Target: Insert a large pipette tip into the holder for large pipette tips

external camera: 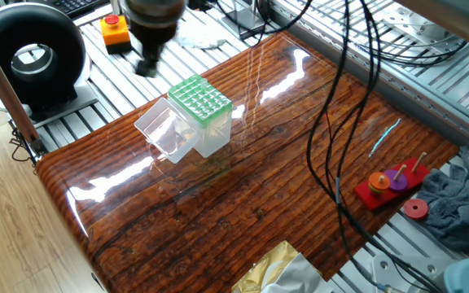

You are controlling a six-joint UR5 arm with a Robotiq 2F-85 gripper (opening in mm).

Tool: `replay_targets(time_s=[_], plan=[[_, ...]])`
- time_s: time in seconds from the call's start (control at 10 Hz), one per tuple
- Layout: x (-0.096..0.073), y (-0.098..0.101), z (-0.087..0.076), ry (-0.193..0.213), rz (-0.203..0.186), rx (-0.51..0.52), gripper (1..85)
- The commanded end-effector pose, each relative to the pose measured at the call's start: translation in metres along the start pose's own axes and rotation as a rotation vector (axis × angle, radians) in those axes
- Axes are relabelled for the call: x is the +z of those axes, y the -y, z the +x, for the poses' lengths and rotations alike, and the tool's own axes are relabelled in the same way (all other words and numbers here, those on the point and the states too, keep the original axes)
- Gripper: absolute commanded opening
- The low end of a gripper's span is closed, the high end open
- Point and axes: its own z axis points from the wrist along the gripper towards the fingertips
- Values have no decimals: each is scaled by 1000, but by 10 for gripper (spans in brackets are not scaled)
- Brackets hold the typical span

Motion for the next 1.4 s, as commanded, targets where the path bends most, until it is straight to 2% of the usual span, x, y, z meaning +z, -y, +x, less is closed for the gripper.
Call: replay_targets(time_s=[0.0,0.2,0.3,0.4,0.7,1.0,1.2,1.3], plan=[[-18,1,-59,146,49,136,10],[-19,0,-64,107,93,106,10],[-17,-3,-66,111,86,126,10],[-14,-9,-68,117,58,160,10],[-13,-17,-63,98,20,229,10],[-13,-19,-60,87,12,223,10],[-13,-15,-56,79,21,218,10],[-12,-19,-58,86,7,231,10]])
